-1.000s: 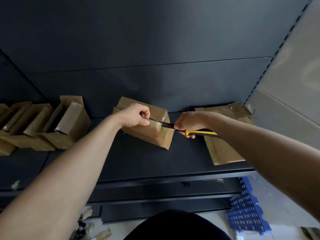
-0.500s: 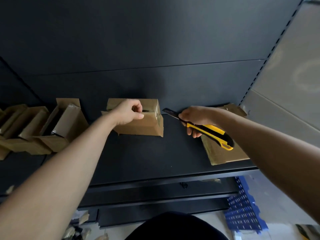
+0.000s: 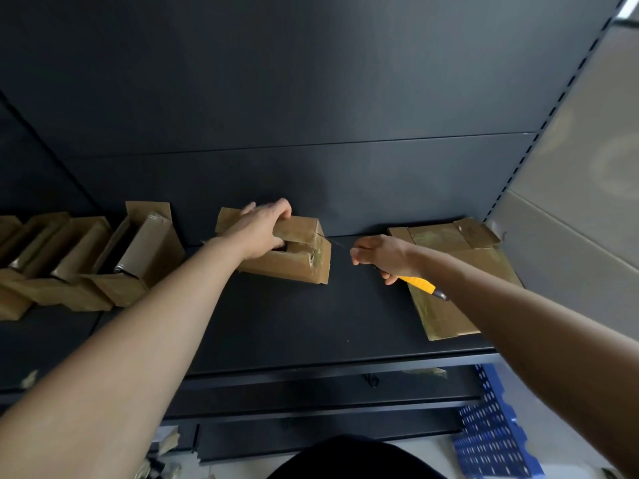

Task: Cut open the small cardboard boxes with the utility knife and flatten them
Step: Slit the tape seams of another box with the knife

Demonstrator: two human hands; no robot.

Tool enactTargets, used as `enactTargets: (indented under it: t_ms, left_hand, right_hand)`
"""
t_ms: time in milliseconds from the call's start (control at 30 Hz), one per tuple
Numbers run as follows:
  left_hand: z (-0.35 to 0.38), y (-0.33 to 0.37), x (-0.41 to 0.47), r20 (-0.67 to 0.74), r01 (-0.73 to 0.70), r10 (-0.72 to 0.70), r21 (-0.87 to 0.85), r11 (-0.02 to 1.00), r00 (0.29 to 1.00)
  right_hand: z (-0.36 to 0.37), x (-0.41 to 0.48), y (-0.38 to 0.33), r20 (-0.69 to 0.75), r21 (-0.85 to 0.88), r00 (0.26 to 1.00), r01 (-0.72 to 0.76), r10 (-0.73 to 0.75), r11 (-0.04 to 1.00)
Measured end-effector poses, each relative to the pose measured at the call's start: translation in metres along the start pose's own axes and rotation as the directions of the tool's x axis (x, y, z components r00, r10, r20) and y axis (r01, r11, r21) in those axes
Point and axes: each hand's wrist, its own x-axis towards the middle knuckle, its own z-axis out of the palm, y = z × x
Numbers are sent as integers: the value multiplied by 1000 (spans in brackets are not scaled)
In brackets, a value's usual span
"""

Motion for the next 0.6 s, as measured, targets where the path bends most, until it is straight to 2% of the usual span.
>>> enactTargets:
  t_ms: [67, 167, 267, 433, 600]
  left_hand:
    - [0, 1, 0, 19, 0, 1, -35, 999, 1000]
    - [-3, 6, 3, 15, 8, -8, -19, 1000, 1000]
    - [-4, 11, 6, 34, 14, -13, -4, 1000, 999]
    - [-3, 19, 9, 26, 45, -46, 40, 998, 999]
    - [1, 28, 13, -11, 72, -72, 40, 997, 997]
  right_hand:
    - [2, -2, 2, -29, 23, 998, 53, -52, 998]
    - [5, -1, 2, -103, -114, 988, 104, -116, 988]
    - [10, 0, 1, -143, -296, 984, 63, -109, 953]
    - [22, 1, -4, -352, -403, 929, -44, -110, 914]
    - [27, 10, -13, -411, -358, 908, -85, -75, 930]
